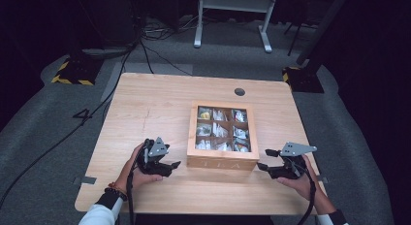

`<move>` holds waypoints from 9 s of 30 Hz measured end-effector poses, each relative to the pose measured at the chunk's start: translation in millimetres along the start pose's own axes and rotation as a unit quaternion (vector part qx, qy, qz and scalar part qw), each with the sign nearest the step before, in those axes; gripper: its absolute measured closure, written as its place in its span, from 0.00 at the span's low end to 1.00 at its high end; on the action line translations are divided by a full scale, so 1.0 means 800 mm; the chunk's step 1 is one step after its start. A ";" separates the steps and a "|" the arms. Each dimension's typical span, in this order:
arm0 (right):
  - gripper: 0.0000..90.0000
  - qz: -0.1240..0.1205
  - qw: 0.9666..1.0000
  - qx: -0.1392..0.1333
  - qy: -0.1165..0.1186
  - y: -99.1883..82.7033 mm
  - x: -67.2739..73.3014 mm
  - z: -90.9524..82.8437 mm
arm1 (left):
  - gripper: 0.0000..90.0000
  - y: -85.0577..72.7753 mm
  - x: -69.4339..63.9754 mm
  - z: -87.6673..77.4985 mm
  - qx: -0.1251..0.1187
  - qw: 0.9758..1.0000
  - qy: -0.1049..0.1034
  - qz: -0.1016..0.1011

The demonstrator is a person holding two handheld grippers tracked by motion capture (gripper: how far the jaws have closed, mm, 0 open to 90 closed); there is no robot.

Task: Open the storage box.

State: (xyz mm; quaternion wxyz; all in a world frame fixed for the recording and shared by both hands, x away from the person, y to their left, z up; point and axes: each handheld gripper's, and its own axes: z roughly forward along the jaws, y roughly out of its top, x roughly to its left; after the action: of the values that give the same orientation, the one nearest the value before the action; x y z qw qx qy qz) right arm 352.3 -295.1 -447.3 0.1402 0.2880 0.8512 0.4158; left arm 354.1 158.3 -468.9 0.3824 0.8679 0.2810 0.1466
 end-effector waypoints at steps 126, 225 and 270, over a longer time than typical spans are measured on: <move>0.37 -0.013 0.997 -0.055 -0.043 0.032 -0.010 -0.012 | 0.48 0.144 0.013 -0.017 -0.172 0.981 0.004 0.091; 0.36 0.055 0.995 0.060 -0.061 -0.052 -0.069 0.020 | 0.62 0.256 0.142 0.040 -0.214 0.971 0.089 -0.050; 0.36 0.059 0.994 0.067 -0.064 -0.056 -0.070 0.024 | 0.62 0.187 0.159 0.113 -0.109 0.986 0.091 -0.086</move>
State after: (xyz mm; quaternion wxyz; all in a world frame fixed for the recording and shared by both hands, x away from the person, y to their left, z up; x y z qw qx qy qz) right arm 389.3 -338.7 -494.3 0.1502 0.3728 0.8479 0.3458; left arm 554.2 99.5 -412.1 0.4591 0.7768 0.3701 0.2211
